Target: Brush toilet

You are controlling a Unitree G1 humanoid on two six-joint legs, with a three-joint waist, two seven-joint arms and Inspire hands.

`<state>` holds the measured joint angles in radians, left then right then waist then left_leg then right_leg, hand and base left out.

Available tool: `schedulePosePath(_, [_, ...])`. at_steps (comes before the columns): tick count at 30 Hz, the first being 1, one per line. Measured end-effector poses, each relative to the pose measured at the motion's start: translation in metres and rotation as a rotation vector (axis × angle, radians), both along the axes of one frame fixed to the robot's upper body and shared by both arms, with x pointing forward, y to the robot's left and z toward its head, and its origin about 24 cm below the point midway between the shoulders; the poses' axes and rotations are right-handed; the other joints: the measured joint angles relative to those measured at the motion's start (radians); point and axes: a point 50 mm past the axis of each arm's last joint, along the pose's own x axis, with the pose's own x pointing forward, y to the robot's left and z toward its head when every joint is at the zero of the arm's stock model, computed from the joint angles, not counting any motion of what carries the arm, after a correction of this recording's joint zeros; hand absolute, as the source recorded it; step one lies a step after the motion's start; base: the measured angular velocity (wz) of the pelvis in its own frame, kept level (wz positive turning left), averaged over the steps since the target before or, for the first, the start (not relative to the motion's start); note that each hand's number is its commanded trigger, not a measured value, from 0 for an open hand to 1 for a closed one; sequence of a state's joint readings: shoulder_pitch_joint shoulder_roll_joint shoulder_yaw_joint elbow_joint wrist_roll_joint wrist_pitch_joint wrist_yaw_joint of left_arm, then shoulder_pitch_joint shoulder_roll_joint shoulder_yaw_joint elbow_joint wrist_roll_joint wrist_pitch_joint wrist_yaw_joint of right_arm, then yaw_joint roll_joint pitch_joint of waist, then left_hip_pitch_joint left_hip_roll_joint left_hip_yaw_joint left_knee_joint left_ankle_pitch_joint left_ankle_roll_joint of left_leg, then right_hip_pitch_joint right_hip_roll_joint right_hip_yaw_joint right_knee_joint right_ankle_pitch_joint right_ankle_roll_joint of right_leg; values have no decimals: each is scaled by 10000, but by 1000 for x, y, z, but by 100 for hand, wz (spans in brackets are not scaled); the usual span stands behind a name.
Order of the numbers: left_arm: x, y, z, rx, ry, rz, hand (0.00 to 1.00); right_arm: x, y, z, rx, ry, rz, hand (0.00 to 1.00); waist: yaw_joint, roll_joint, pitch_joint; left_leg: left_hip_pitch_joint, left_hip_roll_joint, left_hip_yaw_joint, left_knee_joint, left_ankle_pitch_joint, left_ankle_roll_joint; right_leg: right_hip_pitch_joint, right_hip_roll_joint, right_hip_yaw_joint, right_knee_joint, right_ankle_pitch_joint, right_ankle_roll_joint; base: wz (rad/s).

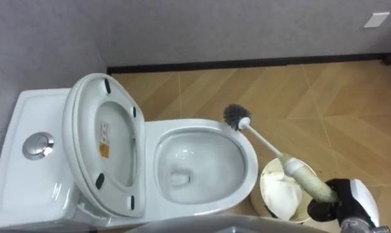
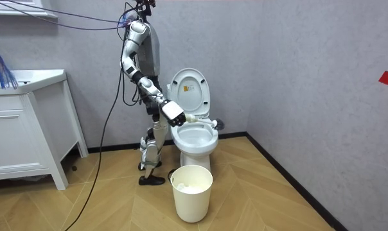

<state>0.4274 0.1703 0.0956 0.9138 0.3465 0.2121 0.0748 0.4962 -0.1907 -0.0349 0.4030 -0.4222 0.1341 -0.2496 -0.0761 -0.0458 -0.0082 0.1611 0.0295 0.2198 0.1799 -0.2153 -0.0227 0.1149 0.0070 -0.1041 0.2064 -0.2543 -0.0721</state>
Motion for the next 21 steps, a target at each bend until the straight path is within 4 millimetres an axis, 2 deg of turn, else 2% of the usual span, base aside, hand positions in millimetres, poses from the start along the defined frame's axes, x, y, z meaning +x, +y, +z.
schedulePosePath(7, [1, 0, 0, 40, -4, 49, 0, -13, -3, -17, 629, 344, -1679, 100, 51, 48, 4, 237, -56, -27, -152, -3, 4, 59, 33, 188, -38, 42, 58, -5])
schedulePosePath(14, [15, 1, -1, 108, -313, -19, 0, -29, 1, -28, 734, 869, -2674, 100, 116, 153, 2, 254, -61, -29, -154, -4, 5, 38, 71, 252, -48, 64, 68, -1])
schedulePosePath(15, [16, 1, -1, 108, -323, -20, 0, -31, 1, -30, 795, 939, -2791, 85, 128, 167, 2, 260, -58, -29, -154, -4, 5, 38, 81, 270, -48, 74, 64, -7])
schedulePosePath(16, [16, 1, -2, 104, -326, -24, 0, -36, 1, -32, 922, 1131, -3071, 53, 176, 195, 3, 262, -51, -26, -155, -4, 5, 43, 101, 332, -35, 80, 56, -10])
schedulePosePath(17, [16, 0, -2, 95, -304, -39, 0, -40, 2, -34, 991, 1269, -3253, 0, 212, 234, 2, 263, -46, -22, -151, -4, 5, 43, 110, 361, -32, 82, 53, -9])
schedulePosePath(21, [15, -2, -2, 74, -242, -101, 0, -50, 2, -39, 1316, 1554, -4049, 0, 235, 337, 11, 257, -40, -28, -148, -4, 5, 28, 114, 360, -22, 81, 49, -1])
